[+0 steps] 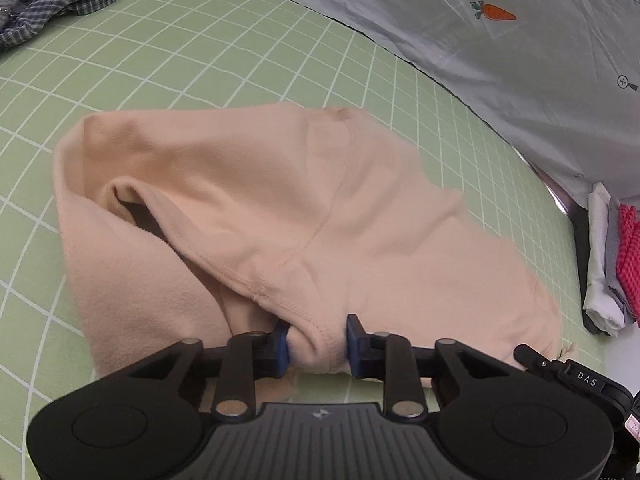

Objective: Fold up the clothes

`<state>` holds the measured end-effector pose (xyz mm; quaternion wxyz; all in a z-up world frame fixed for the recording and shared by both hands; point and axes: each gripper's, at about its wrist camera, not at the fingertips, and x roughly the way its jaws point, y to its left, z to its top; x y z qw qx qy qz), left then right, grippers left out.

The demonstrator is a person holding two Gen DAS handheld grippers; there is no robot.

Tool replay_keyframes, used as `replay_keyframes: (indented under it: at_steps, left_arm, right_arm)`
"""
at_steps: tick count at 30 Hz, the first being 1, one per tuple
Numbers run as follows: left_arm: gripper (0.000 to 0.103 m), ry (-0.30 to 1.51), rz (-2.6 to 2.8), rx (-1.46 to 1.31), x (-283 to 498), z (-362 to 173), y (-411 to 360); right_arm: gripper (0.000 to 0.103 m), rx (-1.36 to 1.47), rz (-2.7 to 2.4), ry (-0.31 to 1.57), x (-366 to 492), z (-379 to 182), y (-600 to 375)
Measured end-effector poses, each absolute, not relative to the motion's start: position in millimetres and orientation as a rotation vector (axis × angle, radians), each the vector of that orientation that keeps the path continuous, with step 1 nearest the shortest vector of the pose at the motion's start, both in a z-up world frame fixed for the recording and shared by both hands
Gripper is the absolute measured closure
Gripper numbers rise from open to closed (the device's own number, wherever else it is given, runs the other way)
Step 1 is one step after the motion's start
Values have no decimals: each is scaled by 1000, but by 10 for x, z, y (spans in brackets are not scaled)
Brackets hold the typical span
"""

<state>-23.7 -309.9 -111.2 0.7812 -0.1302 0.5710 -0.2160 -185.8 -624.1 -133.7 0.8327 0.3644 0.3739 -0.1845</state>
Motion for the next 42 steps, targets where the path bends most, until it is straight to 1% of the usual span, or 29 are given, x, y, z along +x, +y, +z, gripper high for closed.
replay_keyframes:
  at_steps: [3,8,11,13,14,15,17,18,19,20,22,28,30,33,38,42]
  left_arm:
    - [83,1205,-493,-335,-264,-912,-3030]
    - [84,1093,-567,-452,-103,-347,-2990]
    - [84,996,-576,-471,297,-48,-3147]
    - [82,931,-538,-484,696,-10,-3243]
    - [79,910,-499,-500,925,-34,-3294]
    - [78,905,-451,-484,1119,-56,-3353]
    - [74,906,-358,-418,1426,-82,-3468]
    - [73,904,-348,-404,1466,-99,-3489]
    - [69,901,-346,-396,1488,-120,-3501]
    - [61,901,-354,-399,1461,-156,-3499]
    - [53,925,-351,-364,1350,-246,-3495]
    - [52,1025,-369,-196,972,-636,-3631]
    - [52,1073,-346,-173,937,-791,-3668]
    - [51,1088,-337,-170,899,-881,-3692]
    - [34,1081,-334,-161,879,-898,-3784]
    - [34,1088,-325,-102,862,-949,-3882]
  right_arm:
    - [98,757,-377,736,-1936,-1219,-6233]
    - [98,674,-335,618,-1890,-625,-6257]
    - [98,622,-284,528,-1474,-278,-6377]
    - [98,604,-253,475,-1000,-129,-6489]
    - [98,597,-241,456,-738,-81,-6543]
    - [97,596,-232,445,-478,-63,-6586]
    - [81,581,-226,449,29,-93,-6634]
    - [65,562,-240,467,239,-140,-6651]
    - [64,537,-270,496,349,-208,-6650]
    - [64,524,-290,517,400,-271,-6622]
    - [64,510,-321,558,458,-414,-6574]
    - [63,596,-309,721,113,-1012,-6323]
    - [63,613,-304,748,108,-1129,-6197]
    - [63,626,-300,776,130,-1250,-6009]
    - [60,598,-272,787,251,-1273,-5753]
    - [60,569,-277,817,330,-1313,-5613]
